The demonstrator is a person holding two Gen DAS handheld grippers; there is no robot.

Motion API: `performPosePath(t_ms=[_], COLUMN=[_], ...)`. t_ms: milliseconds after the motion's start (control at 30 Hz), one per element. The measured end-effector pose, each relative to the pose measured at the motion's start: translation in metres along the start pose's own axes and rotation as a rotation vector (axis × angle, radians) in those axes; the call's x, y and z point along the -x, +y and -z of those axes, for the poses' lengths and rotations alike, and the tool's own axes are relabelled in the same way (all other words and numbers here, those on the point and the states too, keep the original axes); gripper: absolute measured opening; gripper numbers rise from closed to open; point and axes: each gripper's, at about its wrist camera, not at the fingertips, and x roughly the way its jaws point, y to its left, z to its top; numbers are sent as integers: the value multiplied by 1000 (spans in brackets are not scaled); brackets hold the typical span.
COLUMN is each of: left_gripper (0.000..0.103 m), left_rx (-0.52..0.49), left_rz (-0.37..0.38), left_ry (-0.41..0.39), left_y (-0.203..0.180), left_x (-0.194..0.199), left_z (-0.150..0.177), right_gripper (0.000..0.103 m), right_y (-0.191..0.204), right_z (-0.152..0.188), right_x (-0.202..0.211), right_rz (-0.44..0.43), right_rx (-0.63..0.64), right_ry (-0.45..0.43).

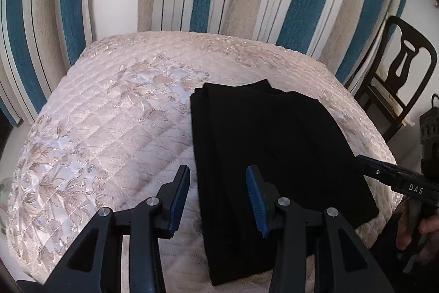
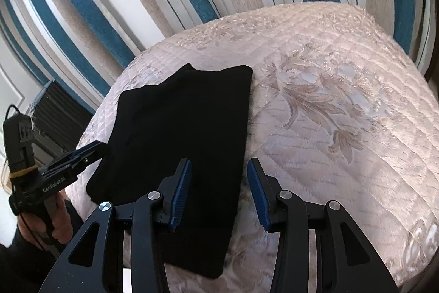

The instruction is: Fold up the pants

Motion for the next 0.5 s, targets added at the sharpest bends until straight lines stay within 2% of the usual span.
performPosePath(t_ms=[100,333,500], left_gripper=[51,52,55], left_rx=[40,134,123], left_rz=[42,162,199], left_ry=[5,24,18], left_y=[11,24,18], left_x=[-8,-23,-20], left_z=[-5,-6,8], right_gripper=[43,43,43], right_y=[-6,-17,-21], right_z=[-4,-7,2], right_x=[-8,-16,-11], right_rz=[-23,-98,-156], right_rx=[-18,-56,-79], right_ry=[14,21,26])
